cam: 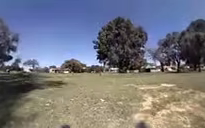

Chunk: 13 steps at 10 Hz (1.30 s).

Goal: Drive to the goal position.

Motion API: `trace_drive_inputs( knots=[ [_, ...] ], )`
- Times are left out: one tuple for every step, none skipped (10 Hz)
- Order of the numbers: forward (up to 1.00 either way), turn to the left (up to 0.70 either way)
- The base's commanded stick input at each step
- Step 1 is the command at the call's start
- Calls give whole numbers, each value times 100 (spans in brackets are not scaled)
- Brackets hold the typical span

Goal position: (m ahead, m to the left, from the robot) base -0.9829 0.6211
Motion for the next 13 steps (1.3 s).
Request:
trace_drive_inputs(
  knots=[
    [70, 0],
    [70, 0],
    [70, 0],
    [70, 0],
    [70, 0],
    [70, 0],
    [70, 0],
    [70, 0],
    [70, 0],
    [70, 0],
    [70, 0],
    [70, 0],
    [70, 0]
  ],
)
